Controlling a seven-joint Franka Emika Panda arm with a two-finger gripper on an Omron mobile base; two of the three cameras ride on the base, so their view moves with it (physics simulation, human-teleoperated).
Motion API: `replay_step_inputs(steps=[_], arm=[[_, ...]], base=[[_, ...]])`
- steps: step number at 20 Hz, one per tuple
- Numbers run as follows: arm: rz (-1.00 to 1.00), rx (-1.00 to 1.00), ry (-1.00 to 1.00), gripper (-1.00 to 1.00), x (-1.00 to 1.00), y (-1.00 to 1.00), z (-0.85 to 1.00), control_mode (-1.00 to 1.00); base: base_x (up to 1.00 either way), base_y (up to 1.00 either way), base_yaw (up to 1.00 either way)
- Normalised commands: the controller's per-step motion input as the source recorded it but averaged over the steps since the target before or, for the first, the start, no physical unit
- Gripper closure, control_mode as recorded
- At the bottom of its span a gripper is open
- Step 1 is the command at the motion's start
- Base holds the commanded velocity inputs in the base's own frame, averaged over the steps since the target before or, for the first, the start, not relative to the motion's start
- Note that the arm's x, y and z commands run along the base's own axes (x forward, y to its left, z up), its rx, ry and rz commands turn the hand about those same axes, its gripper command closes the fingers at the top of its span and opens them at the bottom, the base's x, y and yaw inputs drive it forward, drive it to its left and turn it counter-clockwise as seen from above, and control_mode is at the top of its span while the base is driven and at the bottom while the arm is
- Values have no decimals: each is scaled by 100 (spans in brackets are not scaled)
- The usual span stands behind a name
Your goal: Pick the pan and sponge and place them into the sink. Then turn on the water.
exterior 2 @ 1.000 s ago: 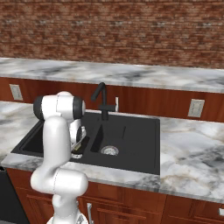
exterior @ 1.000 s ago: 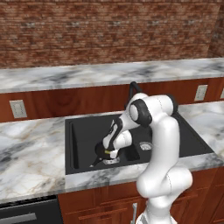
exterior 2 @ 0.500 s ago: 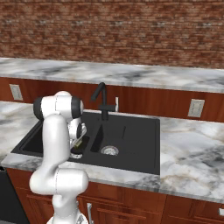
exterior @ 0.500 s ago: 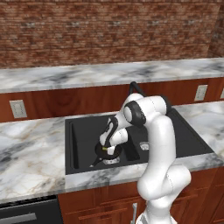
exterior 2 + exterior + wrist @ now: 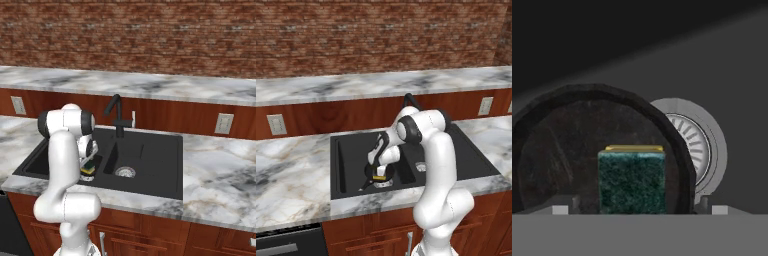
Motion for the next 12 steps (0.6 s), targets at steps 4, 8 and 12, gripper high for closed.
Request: replay_step_inputs(steps=[4,8,12], arm=[[-2,0,0,-100,-22,1,21,-100],[-13,0,0,-100,-21,3,84,-100],[-21,-7,0,-100,-27,16,100,-100]], base=[[0,0,0],[0,0,0],[0,0,0]])
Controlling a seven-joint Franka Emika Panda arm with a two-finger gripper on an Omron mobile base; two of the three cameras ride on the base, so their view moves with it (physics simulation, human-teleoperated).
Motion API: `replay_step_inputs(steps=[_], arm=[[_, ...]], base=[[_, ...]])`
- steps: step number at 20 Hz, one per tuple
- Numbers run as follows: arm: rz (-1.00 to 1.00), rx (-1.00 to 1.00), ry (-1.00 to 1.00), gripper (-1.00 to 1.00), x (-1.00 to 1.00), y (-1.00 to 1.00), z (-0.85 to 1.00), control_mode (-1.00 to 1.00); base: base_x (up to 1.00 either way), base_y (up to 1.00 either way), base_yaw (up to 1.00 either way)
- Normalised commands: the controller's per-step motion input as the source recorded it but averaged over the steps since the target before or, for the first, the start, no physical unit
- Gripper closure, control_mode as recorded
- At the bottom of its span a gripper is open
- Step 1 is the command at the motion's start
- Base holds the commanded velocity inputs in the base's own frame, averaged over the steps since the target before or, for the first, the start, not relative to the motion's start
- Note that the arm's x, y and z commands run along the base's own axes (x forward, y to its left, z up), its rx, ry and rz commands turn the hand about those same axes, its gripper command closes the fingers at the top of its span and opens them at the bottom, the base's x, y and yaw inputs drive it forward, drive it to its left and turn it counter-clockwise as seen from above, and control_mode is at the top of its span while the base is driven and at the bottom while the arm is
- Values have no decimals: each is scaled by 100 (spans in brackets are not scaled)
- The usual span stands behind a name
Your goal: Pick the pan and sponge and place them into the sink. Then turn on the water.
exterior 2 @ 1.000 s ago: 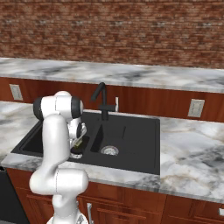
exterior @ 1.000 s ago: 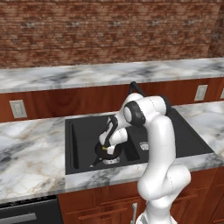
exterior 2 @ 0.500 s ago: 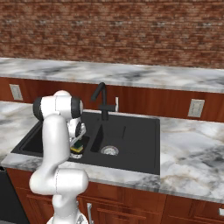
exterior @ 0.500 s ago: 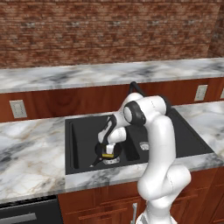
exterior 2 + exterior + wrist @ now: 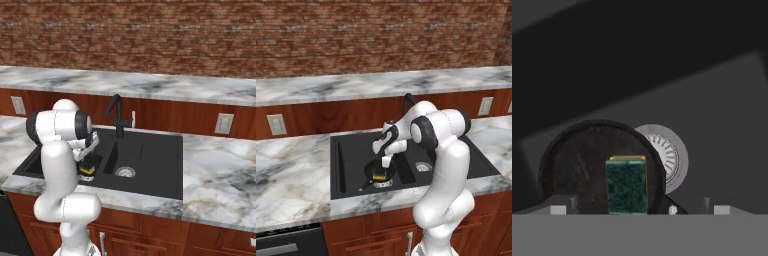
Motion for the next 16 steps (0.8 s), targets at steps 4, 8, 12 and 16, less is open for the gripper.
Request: replay_step_inputs(steps=[4,8,12,16], arm=[[-28,-10,0,-100,-30,19,100,-100],[-31,-6,0,-100,-39,8,100,-100],[-32,-1,2,-100,-42,14,100,-100],[-32,0,12,-100,-40,23,100,-100]], base=[[0,0,0],[0,0,0],[0,0,0],[0,0,0]])
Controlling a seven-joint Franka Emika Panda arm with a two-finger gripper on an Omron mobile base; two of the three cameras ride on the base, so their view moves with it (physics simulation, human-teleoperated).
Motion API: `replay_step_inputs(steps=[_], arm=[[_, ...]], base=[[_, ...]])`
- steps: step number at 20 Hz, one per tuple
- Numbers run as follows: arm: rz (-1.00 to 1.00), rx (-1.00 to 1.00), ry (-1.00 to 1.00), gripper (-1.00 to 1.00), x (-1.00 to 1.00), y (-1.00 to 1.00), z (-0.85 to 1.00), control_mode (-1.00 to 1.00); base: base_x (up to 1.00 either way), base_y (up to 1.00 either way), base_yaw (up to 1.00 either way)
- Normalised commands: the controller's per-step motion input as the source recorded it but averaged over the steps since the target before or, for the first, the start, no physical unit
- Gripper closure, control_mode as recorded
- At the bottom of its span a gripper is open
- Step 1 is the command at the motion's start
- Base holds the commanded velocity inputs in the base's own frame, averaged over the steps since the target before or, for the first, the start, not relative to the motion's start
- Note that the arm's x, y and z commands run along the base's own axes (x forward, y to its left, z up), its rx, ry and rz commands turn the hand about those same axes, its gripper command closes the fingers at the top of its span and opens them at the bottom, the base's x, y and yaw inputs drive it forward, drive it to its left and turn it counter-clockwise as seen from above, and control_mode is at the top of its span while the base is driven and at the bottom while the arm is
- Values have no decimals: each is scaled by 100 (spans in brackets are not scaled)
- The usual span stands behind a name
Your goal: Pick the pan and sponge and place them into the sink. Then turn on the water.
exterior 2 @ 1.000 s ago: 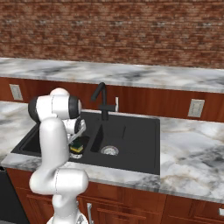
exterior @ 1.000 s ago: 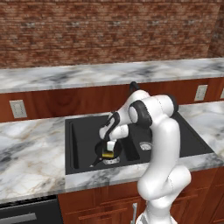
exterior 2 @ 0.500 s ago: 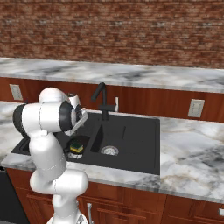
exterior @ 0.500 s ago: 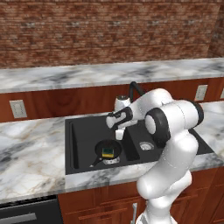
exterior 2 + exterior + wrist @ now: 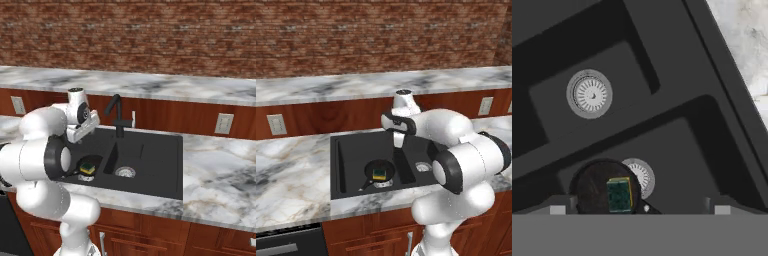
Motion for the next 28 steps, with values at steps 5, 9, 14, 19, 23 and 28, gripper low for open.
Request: replay_step_inputs(steps=[5,9,14,19,23,28], arm=[[-31,0,18,-100,-40,28,100,-100],[-32,0,12,-100,-39,17,100,-100],[-34,3,3,-100,-45,3,75,-100],[-33,18,-12,-100,-64,0,22,-100],[-32,20,-23,-100,-68,0,13,-100],[-34,18,-27,-100,-39,-6,6,-100]], base=[[0,0,0],[0,0,0],[0,0,0],[0,0,0],[0,0,0],[0,0,0]])
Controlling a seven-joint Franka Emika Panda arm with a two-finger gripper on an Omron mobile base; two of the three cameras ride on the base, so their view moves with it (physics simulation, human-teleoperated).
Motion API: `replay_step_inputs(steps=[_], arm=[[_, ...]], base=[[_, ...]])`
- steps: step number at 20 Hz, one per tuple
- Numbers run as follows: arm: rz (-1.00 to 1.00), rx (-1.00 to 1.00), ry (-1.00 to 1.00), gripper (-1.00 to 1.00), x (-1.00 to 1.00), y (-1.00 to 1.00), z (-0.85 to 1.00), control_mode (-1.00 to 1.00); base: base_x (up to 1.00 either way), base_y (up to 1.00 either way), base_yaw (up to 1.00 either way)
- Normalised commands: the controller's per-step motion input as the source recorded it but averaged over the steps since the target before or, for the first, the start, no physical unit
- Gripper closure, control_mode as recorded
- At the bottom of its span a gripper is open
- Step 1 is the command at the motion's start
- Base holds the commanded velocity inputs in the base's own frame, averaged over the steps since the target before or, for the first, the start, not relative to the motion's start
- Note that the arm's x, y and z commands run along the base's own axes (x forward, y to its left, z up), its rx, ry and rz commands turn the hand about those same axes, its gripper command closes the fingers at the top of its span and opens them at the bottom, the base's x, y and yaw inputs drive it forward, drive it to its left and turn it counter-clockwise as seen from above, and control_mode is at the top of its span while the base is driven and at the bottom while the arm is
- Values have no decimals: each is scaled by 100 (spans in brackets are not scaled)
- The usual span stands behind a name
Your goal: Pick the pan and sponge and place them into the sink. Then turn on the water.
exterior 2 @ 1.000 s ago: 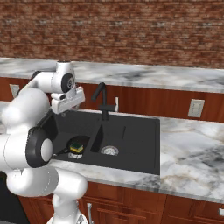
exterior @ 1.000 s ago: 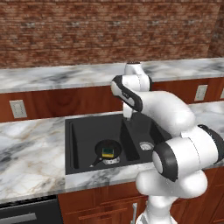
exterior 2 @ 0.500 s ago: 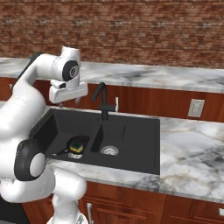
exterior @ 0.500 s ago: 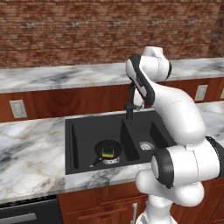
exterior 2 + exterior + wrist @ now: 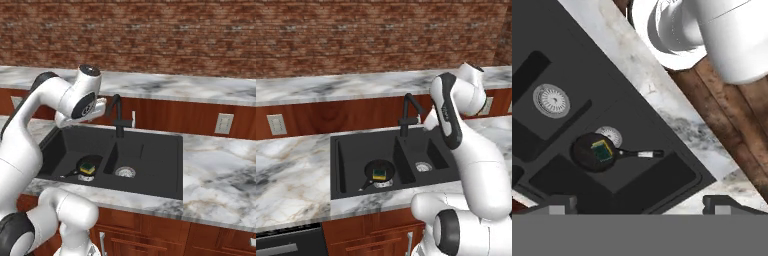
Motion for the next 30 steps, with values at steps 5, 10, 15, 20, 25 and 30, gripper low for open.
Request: replay_step_inputs(steps=[5,10,15,20,25,30], arm=[[-33,13,-25,-100,-9,-40,1,-100],[-17,18,-9,-100,2,-77,0,-100],[-3,22,0,-100,42,-80,0,-100],[0,21,-1,-100,43,-71,0,-100],[9,15,-11,-100,55,-50,-4,-100],[11,8,-12,-100,68,-10,-6,-100]], base=[[0,0,0],[0,0,0],[0,0,0],[0,0,0],[0,0,0],[0,0,0]])
